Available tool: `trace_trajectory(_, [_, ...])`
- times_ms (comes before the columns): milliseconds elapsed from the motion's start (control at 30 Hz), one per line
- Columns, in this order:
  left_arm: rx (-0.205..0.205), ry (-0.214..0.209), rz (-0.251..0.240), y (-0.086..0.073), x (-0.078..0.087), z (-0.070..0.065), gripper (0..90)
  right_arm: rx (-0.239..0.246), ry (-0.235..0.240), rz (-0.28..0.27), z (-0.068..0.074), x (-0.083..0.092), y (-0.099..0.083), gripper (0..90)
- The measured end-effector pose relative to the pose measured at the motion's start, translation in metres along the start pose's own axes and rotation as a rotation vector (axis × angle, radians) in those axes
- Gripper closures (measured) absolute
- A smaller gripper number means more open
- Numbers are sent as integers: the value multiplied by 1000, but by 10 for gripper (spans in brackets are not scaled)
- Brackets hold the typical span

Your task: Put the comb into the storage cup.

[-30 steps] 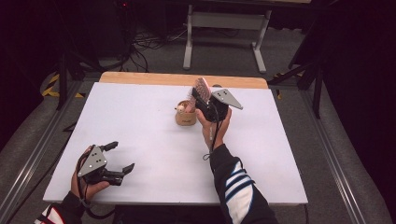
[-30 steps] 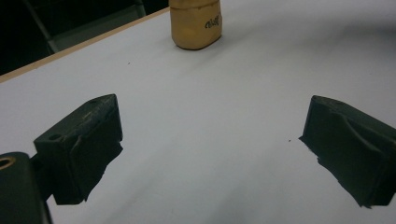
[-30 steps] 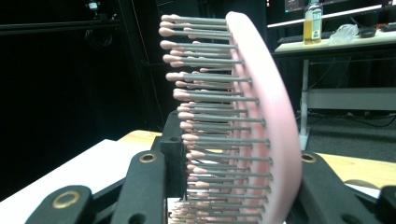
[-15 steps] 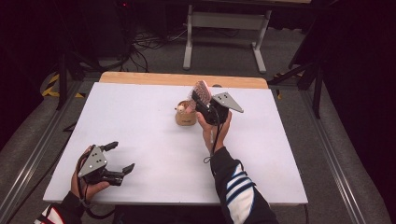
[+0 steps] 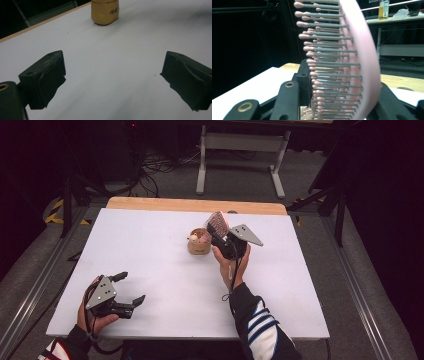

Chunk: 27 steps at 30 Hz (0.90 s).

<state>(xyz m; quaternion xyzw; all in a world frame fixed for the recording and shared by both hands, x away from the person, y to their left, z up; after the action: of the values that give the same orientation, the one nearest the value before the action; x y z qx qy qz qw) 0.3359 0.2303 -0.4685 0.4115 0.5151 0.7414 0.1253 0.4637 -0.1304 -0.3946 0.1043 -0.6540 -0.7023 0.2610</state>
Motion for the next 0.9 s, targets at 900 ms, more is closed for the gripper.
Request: trace_trajectory(900, [-1,-6,2,0,0,0,63,-97,-63,54,-35,-13,9,550])
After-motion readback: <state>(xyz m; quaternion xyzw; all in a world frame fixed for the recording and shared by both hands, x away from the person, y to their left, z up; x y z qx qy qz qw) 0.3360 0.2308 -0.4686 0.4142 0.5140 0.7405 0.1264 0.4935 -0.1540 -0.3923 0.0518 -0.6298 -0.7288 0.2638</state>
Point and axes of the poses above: each handheld gripper's, and its own axes: x roughly backward along the jaws, y roughly out of its top, z roughly to its left, the point moved 1 cm from there along -x, roughly forward along the jaws, and after that the axes turned 7 degrees about z, right-handed, at the moved point
